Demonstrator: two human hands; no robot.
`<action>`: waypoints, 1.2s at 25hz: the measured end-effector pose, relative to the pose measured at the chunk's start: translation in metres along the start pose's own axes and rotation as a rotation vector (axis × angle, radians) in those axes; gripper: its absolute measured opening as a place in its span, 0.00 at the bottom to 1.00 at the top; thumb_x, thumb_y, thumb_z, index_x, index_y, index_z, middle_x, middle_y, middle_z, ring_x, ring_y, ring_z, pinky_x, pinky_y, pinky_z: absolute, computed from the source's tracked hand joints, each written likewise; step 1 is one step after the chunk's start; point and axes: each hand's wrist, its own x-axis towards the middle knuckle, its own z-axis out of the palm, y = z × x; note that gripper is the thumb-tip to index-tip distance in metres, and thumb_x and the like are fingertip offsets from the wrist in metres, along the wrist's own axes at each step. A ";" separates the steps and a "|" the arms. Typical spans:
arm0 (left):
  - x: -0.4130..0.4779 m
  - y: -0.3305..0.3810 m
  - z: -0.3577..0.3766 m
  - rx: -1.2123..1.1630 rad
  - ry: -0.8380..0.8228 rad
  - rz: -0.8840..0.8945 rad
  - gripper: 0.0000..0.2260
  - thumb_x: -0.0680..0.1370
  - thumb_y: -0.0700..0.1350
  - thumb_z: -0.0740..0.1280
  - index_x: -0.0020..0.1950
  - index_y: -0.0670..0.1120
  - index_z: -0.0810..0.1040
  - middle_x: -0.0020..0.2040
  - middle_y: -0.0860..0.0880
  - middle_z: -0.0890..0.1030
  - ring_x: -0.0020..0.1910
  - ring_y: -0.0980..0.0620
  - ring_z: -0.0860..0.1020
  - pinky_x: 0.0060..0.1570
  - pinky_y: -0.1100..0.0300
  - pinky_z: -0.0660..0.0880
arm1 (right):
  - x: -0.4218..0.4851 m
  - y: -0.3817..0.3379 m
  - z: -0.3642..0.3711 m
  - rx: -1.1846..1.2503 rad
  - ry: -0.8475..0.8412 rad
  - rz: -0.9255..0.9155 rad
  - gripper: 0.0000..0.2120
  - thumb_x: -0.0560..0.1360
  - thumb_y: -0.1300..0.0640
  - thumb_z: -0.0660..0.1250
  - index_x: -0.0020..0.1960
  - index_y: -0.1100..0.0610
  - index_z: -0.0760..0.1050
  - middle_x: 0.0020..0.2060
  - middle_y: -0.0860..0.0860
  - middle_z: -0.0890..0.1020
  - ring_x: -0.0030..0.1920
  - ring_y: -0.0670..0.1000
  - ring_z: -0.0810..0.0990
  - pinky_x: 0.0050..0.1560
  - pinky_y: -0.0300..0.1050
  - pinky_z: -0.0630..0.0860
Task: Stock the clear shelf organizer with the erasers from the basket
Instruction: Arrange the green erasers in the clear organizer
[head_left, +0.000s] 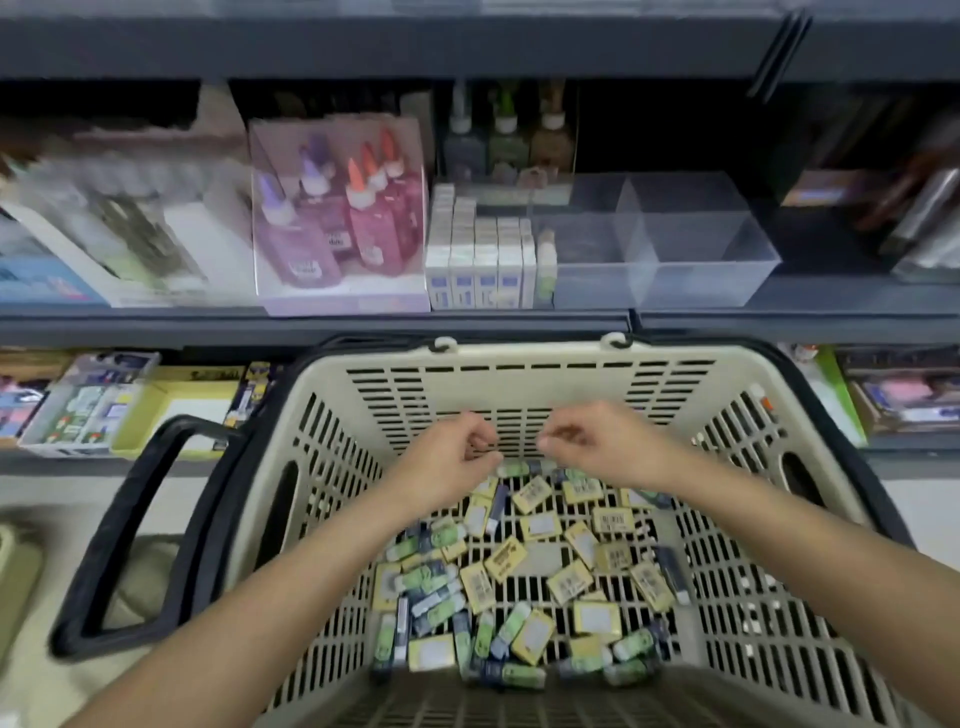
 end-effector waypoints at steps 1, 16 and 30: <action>0.006 -0.007 0.011 0.019 -0.060 -0.048 0.11 0.77 0.48 0.66 0.57 0.47 0.75 0.50 0.53 0.76 0.48 0.57 0.74 0.48 0.65 0.70 | 0.005 0.010 0.019 -0.069 -0.074 0.050 0.10 0.76 0.48 0.62 0.47 0.51 0.80 0.43 0.46 0.83 0.45 0.46 0.80 0.46 0.42 0.76; 0.006 -0.083 0.085 0.144 -0.062 -0.233 0.13 0.73 0.50 0.69 0.56 0.47 0.76 0.51 0.49 0.77 0.50 0.50 0.76 0.48 0.58 0.74 | 0.030 0.050 0.132 -0.404 -0.088 -0.048 0.15 0.77 0.53 0.61 0.63 0.50 0.71 0.58 0.51 0.71 0.60 0.53 0.70 0.56 0.48 0.69; 0.000 -0.109 0.055 0.419 0.299 -0.234 0.21 0.74 0.31 0.62 0.65 0.43 0.68 0.62 0.43 0.68 0.45 0.45 0.77 0.40 0.55 0.75 | 0.029 0.075 0.118 -0.268 0.104 0.200 0.08 0.76 0.54 0.62 0.53 0.55 0.70 0.50 0.51 0.78 0.50 0.53 0.75 0.46 0.43 0.70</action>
